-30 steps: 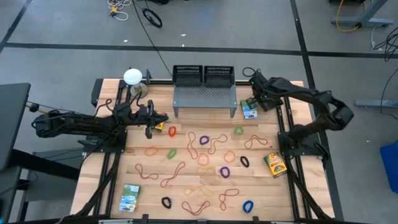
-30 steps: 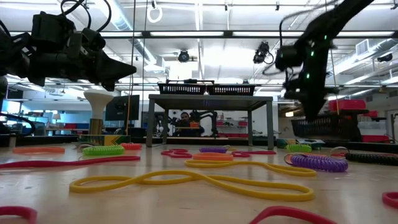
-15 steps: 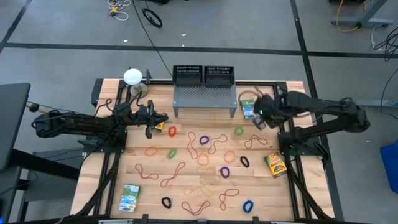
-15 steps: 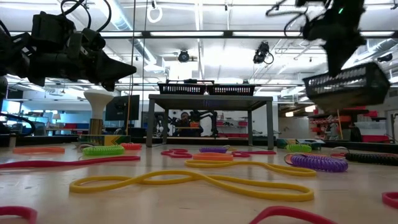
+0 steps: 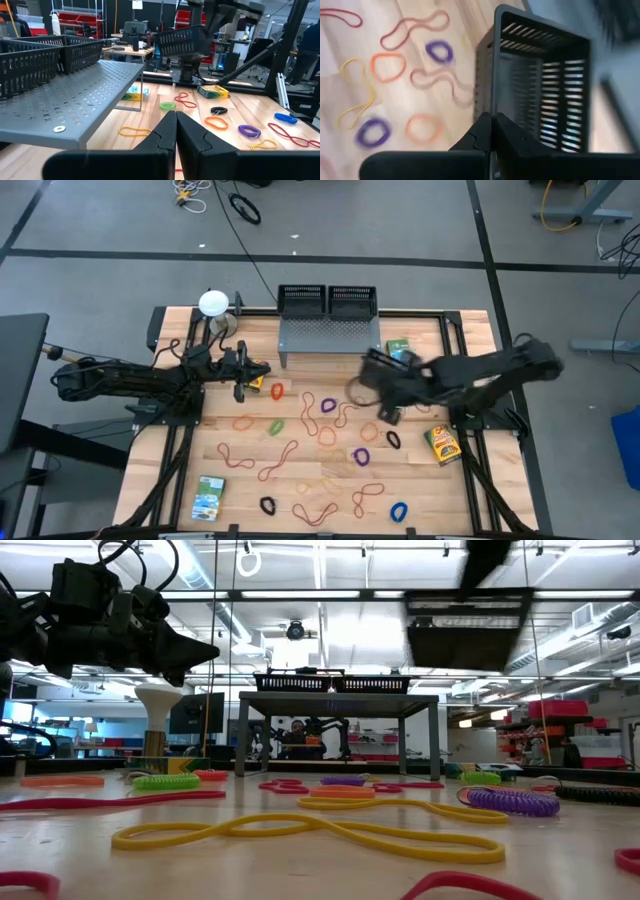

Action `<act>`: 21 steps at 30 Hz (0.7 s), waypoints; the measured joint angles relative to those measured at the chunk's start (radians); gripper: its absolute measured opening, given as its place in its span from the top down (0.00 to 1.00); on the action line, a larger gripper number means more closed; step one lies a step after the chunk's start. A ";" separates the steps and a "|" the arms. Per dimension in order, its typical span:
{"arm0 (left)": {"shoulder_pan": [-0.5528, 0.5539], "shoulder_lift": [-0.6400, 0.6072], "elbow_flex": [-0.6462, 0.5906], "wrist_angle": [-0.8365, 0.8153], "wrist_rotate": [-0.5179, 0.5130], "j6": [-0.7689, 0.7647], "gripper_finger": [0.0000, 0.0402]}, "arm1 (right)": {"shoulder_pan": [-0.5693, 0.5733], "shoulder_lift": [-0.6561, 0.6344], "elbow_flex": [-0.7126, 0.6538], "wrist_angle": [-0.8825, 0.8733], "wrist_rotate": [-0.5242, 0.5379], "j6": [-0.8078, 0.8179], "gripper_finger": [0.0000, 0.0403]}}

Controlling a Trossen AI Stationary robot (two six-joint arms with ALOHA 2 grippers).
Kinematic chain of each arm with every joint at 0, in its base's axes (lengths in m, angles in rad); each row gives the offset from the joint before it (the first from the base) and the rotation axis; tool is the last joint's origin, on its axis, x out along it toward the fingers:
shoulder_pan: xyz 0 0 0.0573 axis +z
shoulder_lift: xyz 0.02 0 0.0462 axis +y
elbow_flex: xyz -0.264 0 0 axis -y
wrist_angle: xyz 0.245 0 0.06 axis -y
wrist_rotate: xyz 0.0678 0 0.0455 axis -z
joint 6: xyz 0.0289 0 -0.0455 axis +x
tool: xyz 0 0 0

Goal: Pick & Place Office Desk Supplies
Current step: Put the black basket on the shelf

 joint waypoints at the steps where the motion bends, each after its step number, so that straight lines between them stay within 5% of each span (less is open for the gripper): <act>1: 0.000 0.000 0.000 -0.002 0.000 0.000 0.98 | -0.017 0.045 0.040 0.019 0.009 -0.072 0.97; 10: 0.000 0.000 0.000 -0.002 0.000 0.000 0.98 | -0.195 0.341 0.324 0.136 0.027 -0.604 0.97; 21: 0.000 0.000 0.000 -0.003 0.000 0.000 0.98 | -0.320 0.416 0.377 0.161 -0.043 -0.722 0.97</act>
